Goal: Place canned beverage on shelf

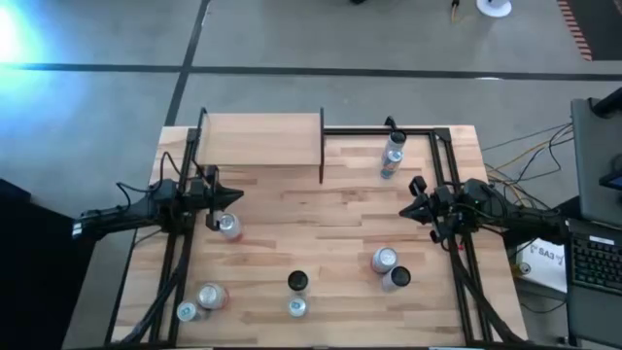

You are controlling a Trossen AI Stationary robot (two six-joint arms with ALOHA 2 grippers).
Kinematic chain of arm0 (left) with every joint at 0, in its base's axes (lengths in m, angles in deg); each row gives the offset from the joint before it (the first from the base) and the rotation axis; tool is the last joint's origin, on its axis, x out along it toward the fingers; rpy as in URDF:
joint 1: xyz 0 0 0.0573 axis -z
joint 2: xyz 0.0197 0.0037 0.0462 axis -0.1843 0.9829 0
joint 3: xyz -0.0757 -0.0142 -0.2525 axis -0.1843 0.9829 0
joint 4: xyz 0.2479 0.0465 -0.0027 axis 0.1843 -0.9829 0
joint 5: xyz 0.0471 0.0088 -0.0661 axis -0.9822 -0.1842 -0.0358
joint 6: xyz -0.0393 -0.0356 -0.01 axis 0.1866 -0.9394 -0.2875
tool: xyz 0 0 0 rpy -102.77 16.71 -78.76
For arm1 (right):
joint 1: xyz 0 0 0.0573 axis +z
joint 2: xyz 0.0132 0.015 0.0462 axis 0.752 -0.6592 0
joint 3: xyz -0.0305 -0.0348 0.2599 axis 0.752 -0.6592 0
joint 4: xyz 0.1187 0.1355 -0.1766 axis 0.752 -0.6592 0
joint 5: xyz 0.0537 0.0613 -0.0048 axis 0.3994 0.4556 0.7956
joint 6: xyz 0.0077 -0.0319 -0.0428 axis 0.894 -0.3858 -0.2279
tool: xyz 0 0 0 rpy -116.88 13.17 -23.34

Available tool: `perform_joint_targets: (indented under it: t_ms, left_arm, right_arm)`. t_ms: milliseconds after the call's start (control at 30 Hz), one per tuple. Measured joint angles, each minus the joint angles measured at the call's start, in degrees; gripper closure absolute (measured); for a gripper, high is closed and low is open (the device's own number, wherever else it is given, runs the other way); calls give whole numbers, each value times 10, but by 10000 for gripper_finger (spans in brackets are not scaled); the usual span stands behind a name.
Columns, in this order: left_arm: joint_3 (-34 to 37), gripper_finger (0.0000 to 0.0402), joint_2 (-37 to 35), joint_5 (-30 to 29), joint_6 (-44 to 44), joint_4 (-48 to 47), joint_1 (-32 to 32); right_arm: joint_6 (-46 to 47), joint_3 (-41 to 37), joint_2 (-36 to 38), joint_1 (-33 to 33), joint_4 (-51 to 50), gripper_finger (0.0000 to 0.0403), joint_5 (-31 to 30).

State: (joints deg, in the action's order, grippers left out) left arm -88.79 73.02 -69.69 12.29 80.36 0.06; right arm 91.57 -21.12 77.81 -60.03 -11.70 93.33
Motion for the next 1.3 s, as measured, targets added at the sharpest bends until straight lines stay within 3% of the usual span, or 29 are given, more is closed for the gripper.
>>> perform_joint_targets:
  t_ms: [1000, 1300]
  left_arm:
    - [0, 402, 0, 0, 0, 0, 0]
    - [0, 402, 0, 0, 0, 0, 0]
  right_arm:
    - [-3, 0, 0, 0, 0, 394, 0]
    - [-332, 0, 0, 0, 0, 394, 0]
